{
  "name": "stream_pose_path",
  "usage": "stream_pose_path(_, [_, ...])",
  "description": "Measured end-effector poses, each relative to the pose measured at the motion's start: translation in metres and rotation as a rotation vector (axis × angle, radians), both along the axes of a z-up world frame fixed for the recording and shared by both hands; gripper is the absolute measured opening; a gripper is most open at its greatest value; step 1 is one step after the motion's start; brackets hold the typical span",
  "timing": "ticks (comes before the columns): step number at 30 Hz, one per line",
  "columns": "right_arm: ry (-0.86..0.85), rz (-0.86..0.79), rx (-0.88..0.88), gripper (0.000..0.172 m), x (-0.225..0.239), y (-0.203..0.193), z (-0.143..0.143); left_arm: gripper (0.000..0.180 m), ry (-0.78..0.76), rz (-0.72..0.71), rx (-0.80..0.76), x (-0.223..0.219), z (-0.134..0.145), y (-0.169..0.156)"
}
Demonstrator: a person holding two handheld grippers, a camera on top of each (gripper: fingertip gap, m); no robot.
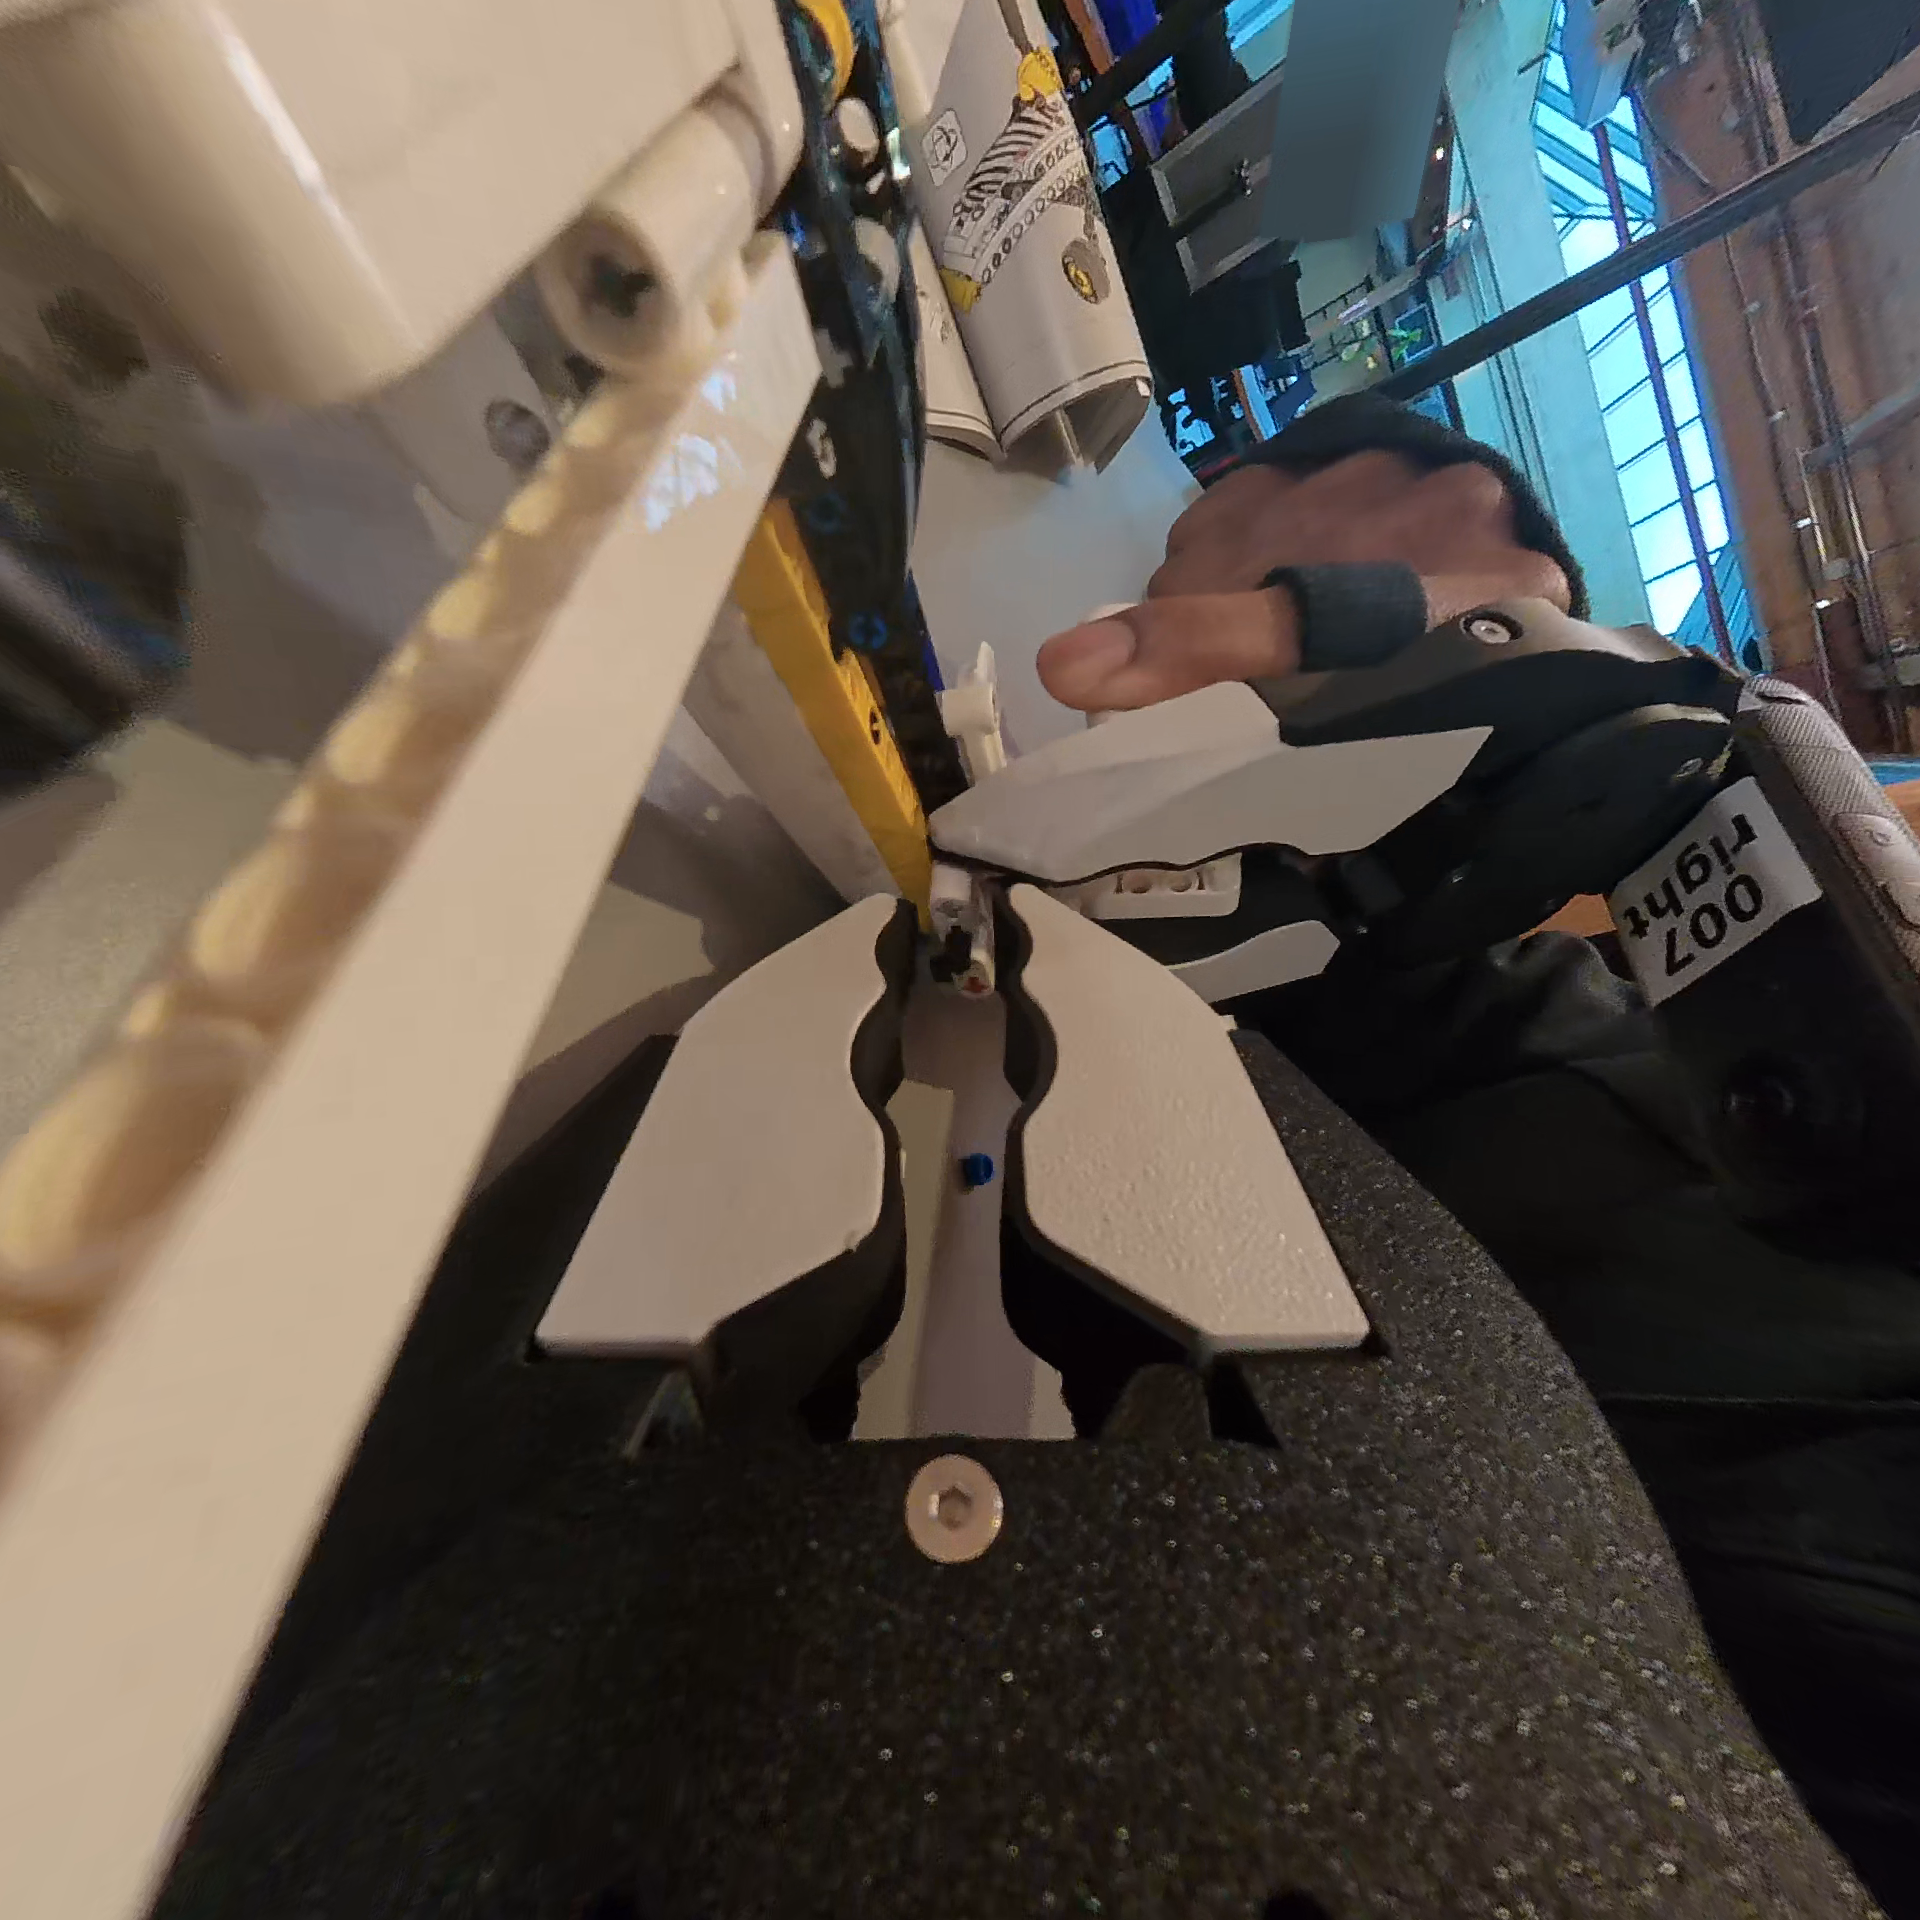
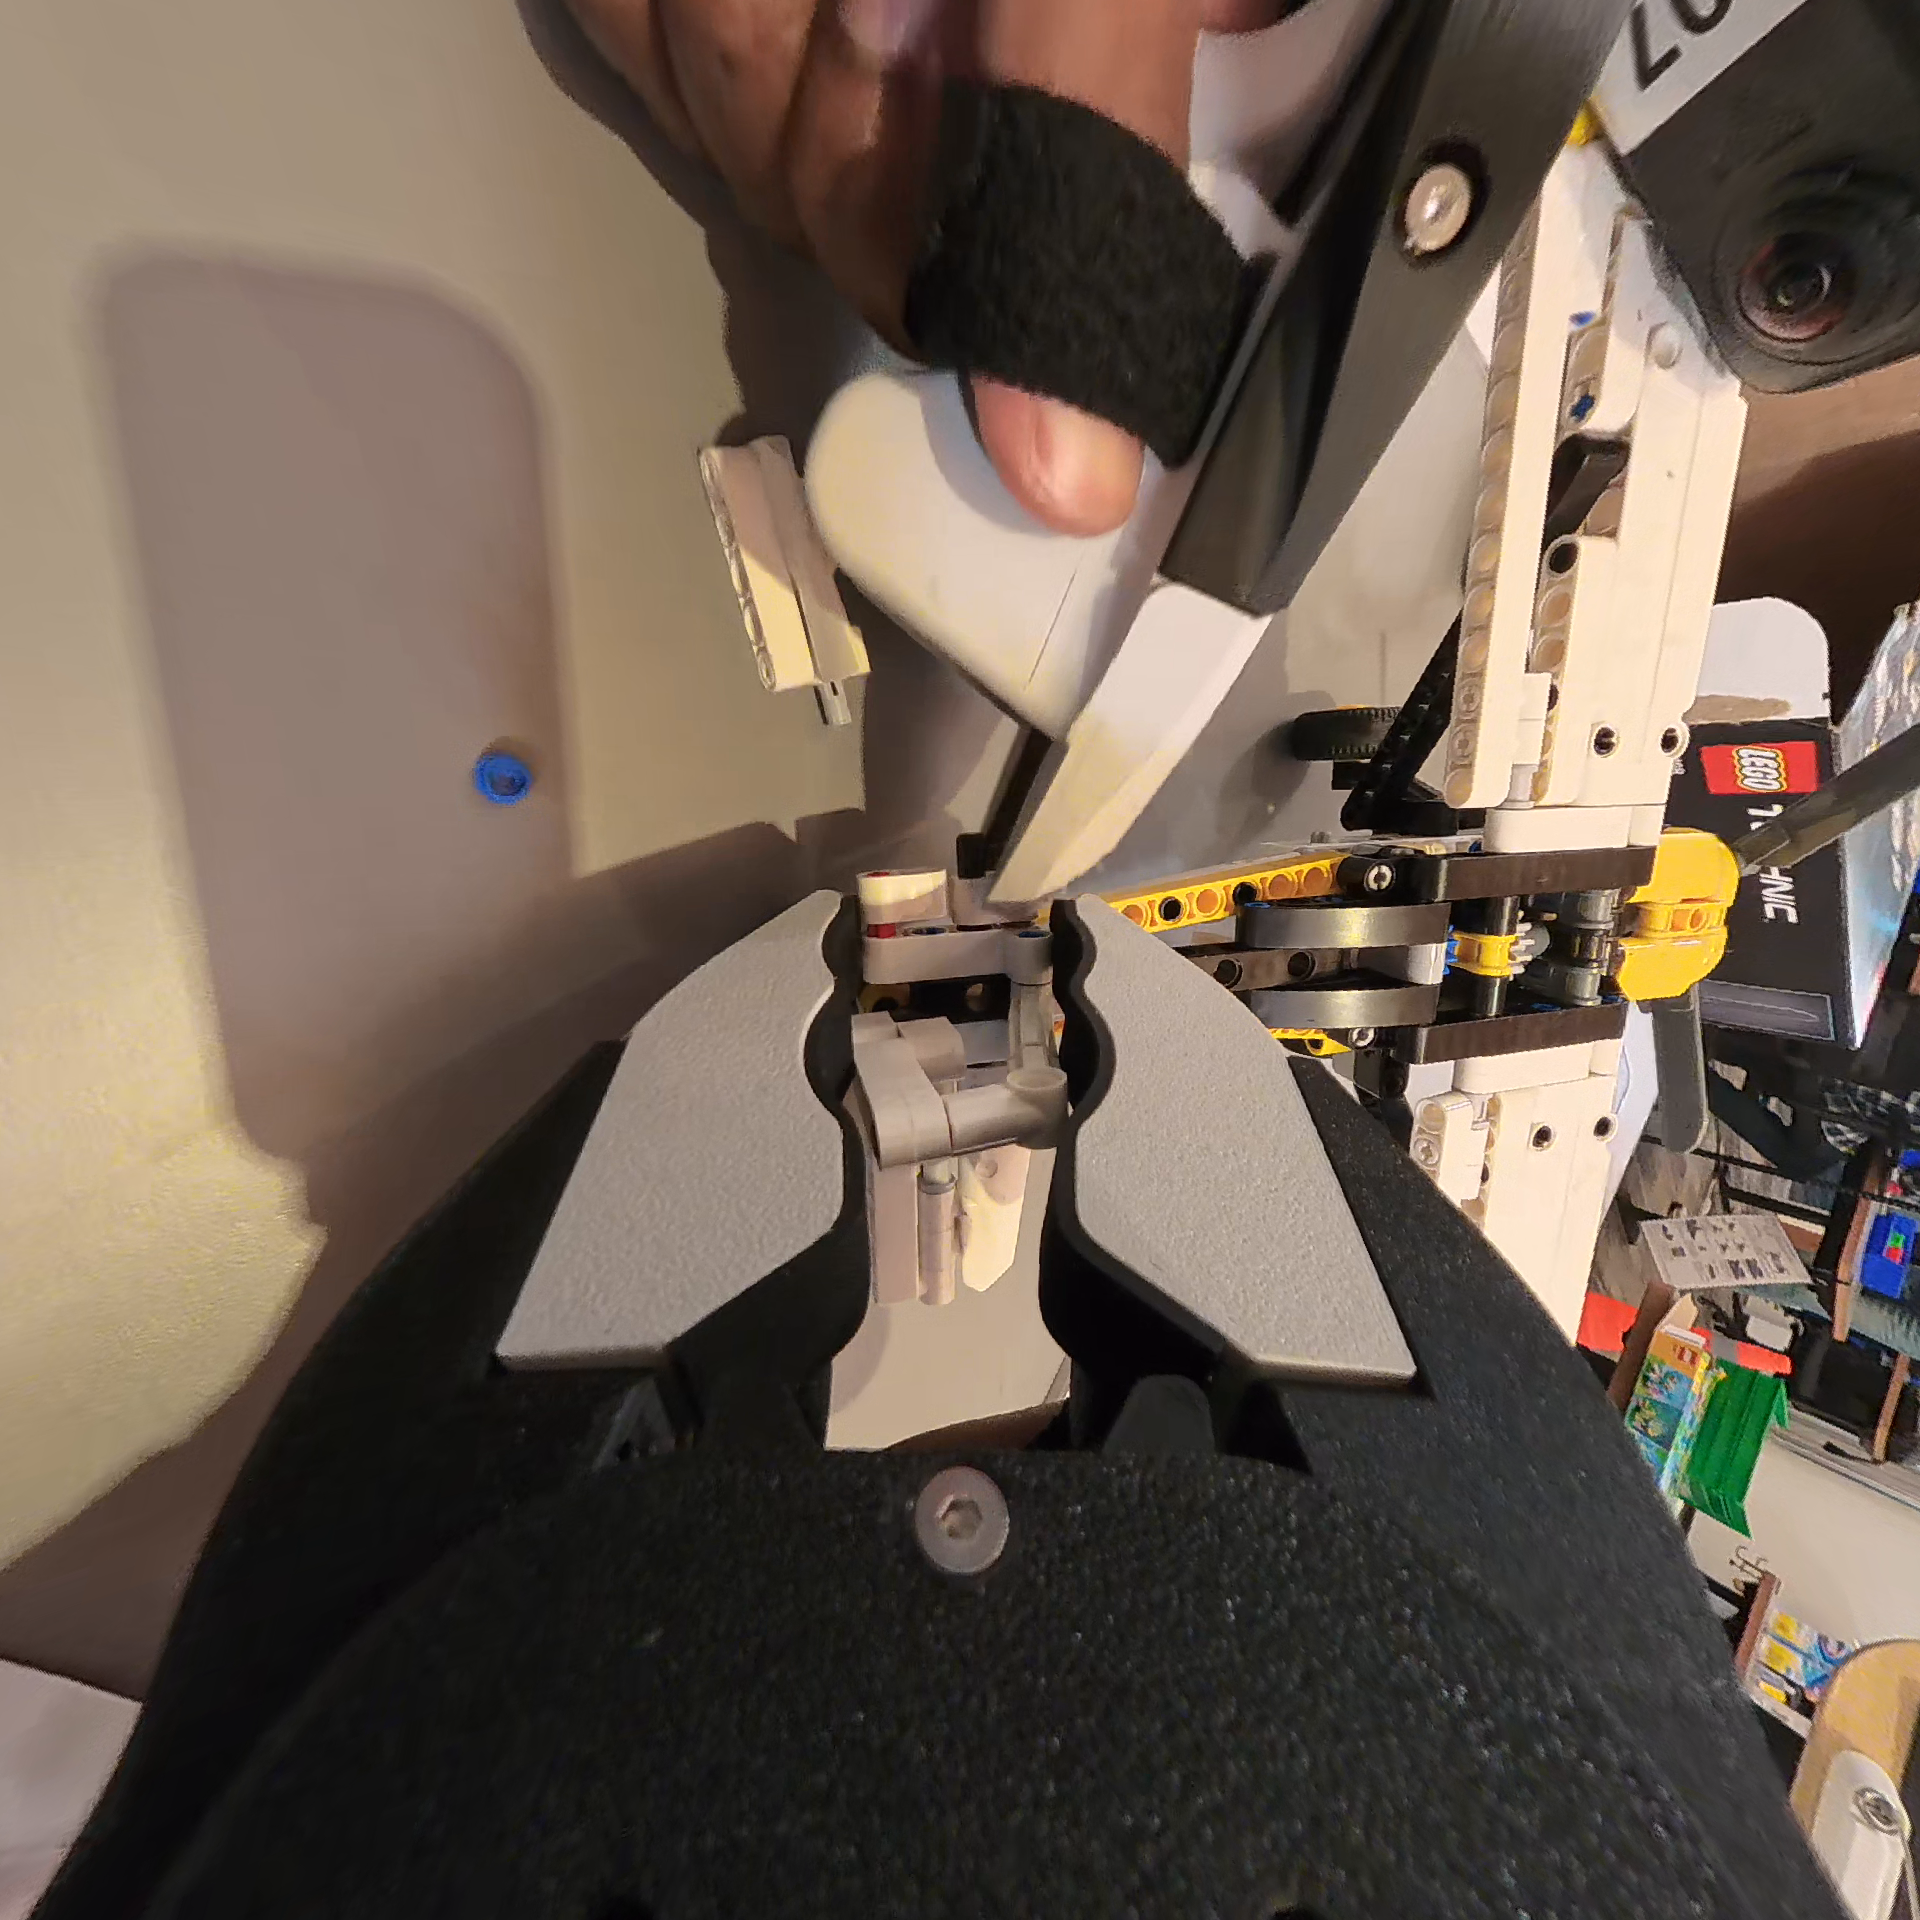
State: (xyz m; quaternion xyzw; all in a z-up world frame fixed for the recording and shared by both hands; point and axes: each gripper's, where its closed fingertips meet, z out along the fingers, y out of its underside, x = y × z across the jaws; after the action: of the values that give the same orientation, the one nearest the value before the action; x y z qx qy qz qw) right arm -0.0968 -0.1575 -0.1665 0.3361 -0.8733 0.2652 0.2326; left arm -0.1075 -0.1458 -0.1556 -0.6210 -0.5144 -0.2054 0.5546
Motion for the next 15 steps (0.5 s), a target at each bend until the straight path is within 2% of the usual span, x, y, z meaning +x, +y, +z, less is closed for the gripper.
stream_pose_path(15, [-0.033, -0.034, -0.002, 0.036, -0.0011, -0.0014, -0.0004, 0.009, 0.014, -0.02, -0.028, 0.0014, -0.0022, 0.0038])
